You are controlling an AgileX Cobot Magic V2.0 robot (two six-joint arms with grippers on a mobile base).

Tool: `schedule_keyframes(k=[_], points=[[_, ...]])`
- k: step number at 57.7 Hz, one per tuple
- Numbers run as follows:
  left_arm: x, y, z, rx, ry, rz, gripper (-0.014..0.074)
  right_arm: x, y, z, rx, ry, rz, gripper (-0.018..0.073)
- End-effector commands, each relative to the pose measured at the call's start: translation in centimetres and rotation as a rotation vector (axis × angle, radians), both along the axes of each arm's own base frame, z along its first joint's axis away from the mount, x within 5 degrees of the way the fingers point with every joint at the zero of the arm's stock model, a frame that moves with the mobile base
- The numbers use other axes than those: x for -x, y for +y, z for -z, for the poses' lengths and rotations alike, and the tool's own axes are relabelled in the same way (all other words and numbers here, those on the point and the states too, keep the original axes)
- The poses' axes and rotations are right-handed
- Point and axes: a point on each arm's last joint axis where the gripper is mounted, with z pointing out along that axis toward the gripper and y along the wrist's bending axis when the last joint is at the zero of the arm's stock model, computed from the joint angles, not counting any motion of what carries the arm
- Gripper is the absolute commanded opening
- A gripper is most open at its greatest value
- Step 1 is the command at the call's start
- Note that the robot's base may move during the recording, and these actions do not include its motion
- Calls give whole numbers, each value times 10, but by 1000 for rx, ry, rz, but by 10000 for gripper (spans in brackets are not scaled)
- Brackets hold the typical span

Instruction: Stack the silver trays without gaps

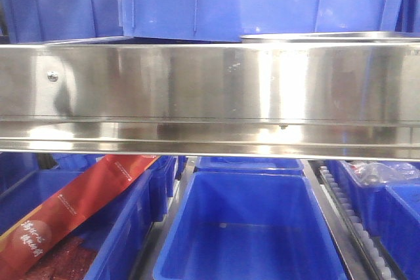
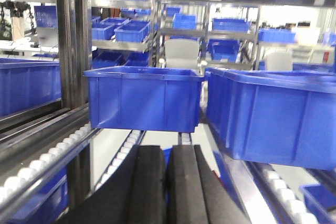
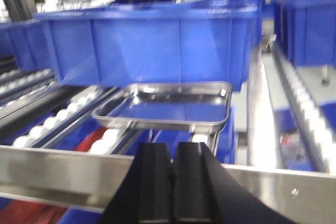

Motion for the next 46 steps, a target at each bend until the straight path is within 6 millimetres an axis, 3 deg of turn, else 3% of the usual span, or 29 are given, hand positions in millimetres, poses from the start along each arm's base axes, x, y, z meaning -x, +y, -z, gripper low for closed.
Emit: schedule_keyframes(k=[1, 14, 23, 31, 37, 46], points=[[-15, -1, -13, -36, 33, -7, -6, -2, 0, -20, -35, 69, -1, -80], [-53, -4, -41, -52, 187, -13, -6, -41, -5, -59, 45, 348, 12, -80], [-78, -9, -53, -21, 345, 1, -6, -82, -7, -65, 50, 489, 9, -80], [-103, -20, -51, 48, 468, 68, -6, -117, -9, -60, 42, 579, 7, -80], [-121, -45, -48, 38, 513, 194, -11, -142, -9, -54, 20, 606, 4, -80], [-141, -101, -42, -40, 564, 401, -18, -172, -7, -46, -23, 610, -16, -80]])
